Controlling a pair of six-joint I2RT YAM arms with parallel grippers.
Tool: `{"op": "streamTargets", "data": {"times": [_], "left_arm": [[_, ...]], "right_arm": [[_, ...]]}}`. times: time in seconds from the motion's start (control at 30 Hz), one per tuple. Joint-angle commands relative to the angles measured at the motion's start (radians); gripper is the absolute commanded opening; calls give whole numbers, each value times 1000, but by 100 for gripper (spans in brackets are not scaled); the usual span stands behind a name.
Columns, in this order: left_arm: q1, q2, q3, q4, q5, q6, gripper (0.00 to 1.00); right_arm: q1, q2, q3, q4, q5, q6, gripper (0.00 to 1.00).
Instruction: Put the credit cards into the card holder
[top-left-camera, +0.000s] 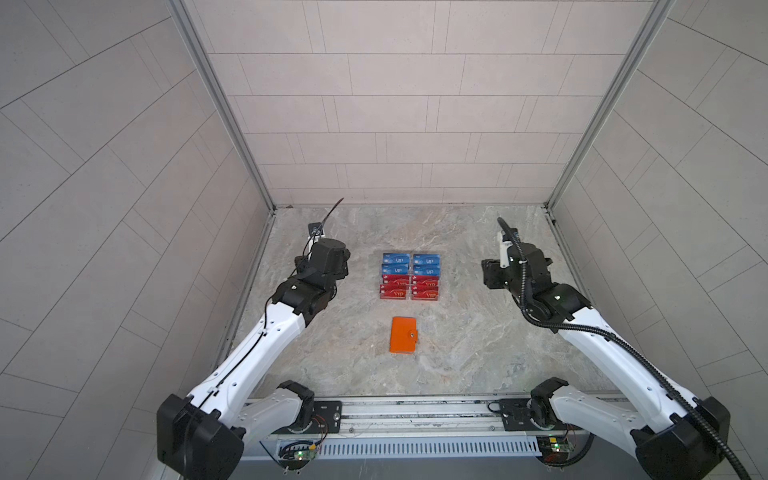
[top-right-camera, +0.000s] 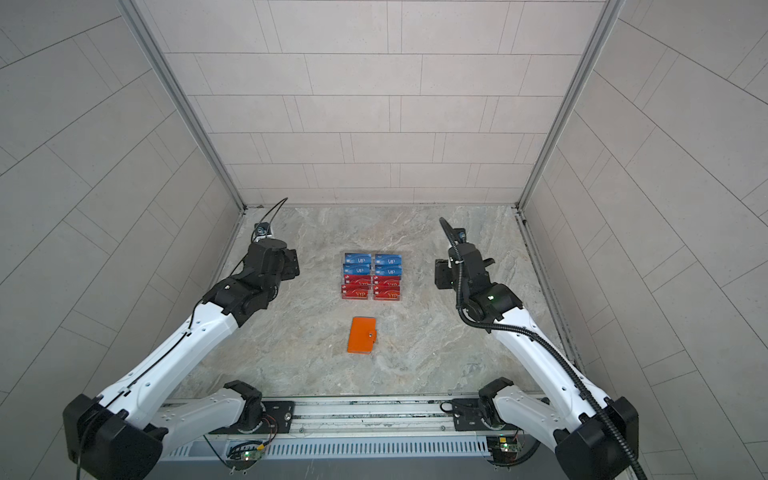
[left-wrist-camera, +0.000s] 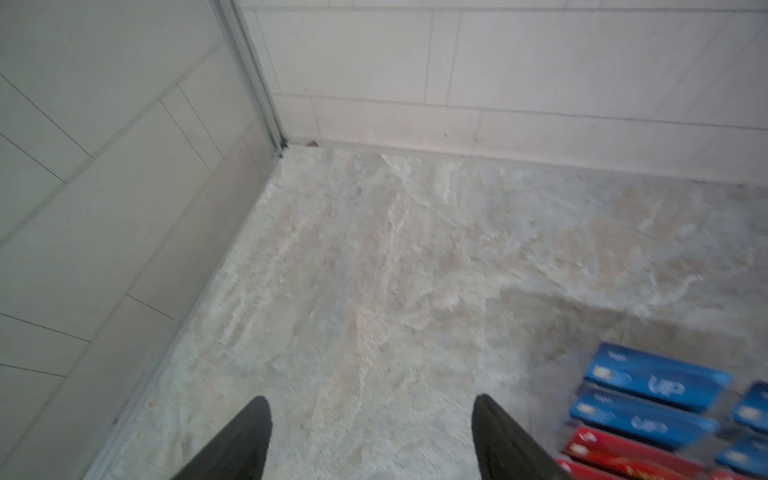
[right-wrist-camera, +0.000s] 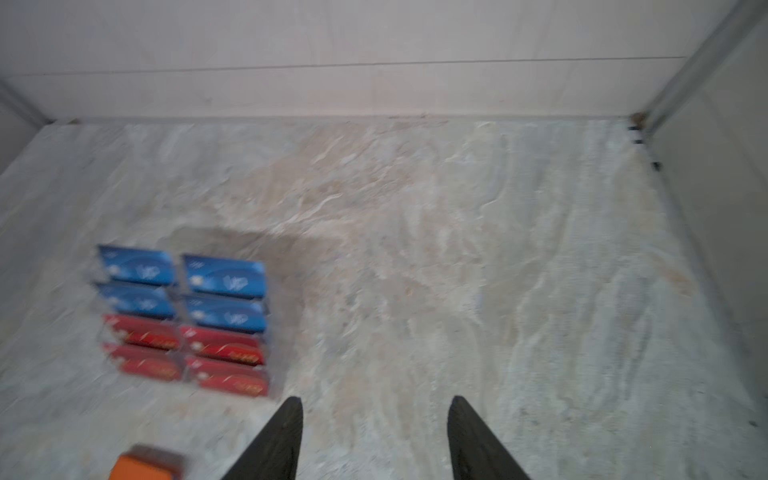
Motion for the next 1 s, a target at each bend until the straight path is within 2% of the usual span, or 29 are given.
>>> {"op": "streamTargets", "data": {"times": [0.0,0.17,0.3,0.33,0.5,0.7,0.97], "left_arm": [[-26,-48,-25,-144,215,-59,79],[-48,-61,-119,-130,456,-73,76],[-51,-49,-183,-78,621,-105,73],[-51,-44,-194,-71,639,-113,72],[-51,-41,-278,8,747,-170,72],[-52,-50,-362,87,779,-236,71],[-56,-9,-390,148,805,-267,71]], "right_arm": [[135,49,6,-185,-40,138,58],[309,206,-5,-172,-140,317,53],[365,356,-11,-22,-268,438,45],[380,392,-3,1,-280,455,42],[428,525,62,16,-305,472,41],[430,613,60,56,-331,501,38],[427,677,60,80,-312,511,35]]}}
